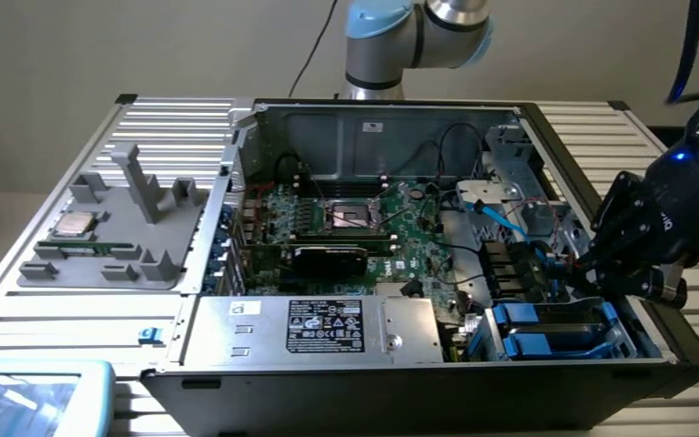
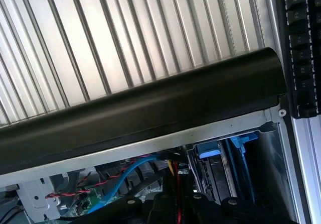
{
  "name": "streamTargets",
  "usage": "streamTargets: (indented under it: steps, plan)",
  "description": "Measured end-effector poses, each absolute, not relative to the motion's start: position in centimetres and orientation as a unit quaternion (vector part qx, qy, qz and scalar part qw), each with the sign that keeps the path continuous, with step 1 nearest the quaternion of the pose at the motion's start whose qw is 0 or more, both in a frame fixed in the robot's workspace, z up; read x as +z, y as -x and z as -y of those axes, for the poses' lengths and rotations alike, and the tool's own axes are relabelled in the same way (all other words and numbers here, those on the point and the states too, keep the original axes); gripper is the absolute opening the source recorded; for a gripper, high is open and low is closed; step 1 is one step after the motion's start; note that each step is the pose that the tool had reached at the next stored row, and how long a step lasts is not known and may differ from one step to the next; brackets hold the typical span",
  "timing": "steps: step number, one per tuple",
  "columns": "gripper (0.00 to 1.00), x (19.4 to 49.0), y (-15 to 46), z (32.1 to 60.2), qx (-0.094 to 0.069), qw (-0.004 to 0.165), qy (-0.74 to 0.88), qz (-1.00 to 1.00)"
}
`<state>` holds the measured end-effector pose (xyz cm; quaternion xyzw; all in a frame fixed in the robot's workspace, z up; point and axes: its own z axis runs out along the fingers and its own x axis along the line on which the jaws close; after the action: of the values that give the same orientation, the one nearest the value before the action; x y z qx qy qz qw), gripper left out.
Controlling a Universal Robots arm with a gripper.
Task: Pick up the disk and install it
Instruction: 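Insert the disk into the insertion slot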
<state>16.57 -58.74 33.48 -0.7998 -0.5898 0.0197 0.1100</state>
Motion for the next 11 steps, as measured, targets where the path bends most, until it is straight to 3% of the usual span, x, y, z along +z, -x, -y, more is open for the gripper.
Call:
streamTargets:
  steps: [5,11]
  plan:
    - [0.15,33.5,-15.2,58.6,0.022,0.107,0.800,0.590]
    - [0.15,33.5,-14.7,57.5,0.037,0.087,0.803,0.589]
